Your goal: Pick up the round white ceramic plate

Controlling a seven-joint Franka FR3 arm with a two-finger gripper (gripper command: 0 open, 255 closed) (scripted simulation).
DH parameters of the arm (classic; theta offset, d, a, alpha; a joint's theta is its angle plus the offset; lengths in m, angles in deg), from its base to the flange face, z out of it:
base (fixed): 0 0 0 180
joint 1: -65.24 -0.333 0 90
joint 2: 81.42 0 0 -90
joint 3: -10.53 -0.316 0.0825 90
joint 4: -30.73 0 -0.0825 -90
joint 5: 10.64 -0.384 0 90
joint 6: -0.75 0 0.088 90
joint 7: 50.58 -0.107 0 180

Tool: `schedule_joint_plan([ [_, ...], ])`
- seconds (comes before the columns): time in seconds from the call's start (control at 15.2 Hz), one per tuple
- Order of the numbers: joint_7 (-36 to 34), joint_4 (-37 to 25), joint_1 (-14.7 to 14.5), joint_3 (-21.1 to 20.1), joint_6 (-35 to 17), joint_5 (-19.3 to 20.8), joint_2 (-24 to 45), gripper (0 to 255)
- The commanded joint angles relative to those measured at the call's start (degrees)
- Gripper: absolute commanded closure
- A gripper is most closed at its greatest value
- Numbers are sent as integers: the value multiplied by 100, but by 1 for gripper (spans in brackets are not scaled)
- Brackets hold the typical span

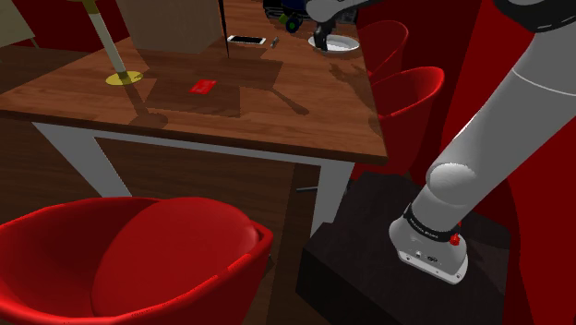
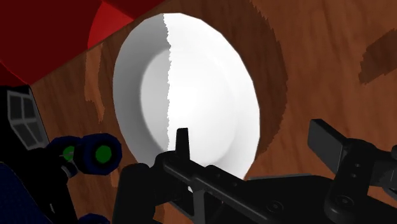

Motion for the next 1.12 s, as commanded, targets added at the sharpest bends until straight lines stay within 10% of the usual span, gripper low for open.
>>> schedule_joint_plan([
  [0.0, -72, 86, 14, 12, -103, 79, 34, 0],
  [0.4, -282, 343, 29, 26, -355, 182, 91, 0],
  [0.46, -281, 336, 29, 26, -353, 182, 96, 255],
  [1.06, -282, 342, 29, 25, -354, 182, 91, 255],
])
